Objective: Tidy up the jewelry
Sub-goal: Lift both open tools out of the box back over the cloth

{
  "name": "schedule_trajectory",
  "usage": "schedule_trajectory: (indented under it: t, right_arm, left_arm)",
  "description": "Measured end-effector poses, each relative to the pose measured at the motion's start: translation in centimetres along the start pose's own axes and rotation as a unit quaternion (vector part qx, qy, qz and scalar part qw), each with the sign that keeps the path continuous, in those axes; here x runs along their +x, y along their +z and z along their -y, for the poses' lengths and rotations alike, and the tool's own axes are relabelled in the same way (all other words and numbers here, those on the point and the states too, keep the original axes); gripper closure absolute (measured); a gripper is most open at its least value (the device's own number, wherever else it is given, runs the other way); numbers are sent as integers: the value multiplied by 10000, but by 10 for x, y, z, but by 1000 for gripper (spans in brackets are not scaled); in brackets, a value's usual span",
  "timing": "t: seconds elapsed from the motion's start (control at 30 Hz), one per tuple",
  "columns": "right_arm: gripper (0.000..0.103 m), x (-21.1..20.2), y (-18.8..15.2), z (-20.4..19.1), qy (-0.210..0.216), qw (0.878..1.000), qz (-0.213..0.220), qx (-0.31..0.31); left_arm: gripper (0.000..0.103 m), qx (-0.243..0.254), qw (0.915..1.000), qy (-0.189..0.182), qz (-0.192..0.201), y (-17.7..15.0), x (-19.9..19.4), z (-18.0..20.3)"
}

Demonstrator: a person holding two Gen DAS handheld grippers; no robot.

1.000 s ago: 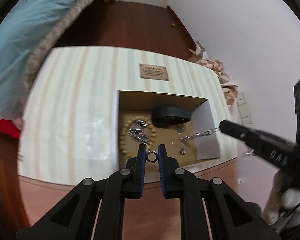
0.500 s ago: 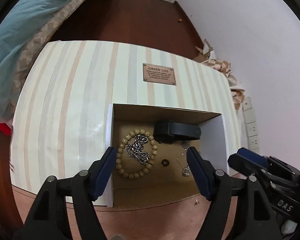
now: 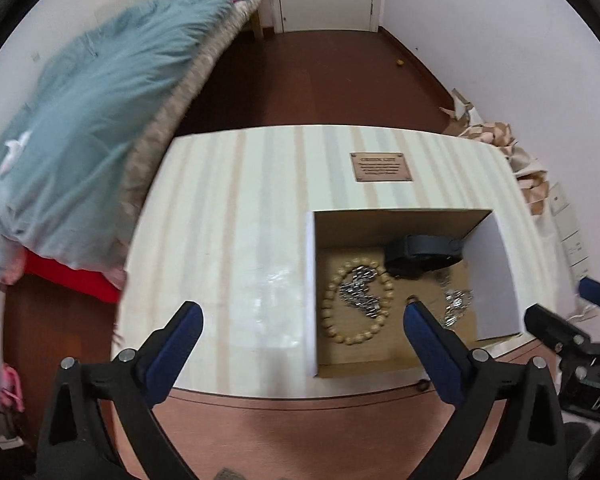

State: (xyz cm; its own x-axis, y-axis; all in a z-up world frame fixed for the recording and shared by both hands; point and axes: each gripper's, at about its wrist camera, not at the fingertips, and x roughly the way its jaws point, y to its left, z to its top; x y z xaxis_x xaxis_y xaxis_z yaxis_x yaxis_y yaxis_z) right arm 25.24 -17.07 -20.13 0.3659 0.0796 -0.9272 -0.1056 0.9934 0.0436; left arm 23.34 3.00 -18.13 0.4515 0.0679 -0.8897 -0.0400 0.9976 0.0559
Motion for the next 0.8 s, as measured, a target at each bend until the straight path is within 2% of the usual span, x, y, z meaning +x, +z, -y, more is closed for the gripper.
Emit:
schedule_trajectory:
  t: [0.07, 0.33, 0.8]
  right_arm:
    - [4, -3, -4, 1, -118, 9999, 53, 6]
    - [3, -33, -18, -3, -232, 9992, 311, 40]
    - [3, -143, -55, -4, -394, 9915, 1240, 62]
  left_arm:
    - [1, 19, 10000, 80, 45, -5, -4, 0]
    - [1, -122, 9995, 24, 278, -19, -35, 0]
    - [1, -352, 9941, -140, 1018, -49, -139, 0]
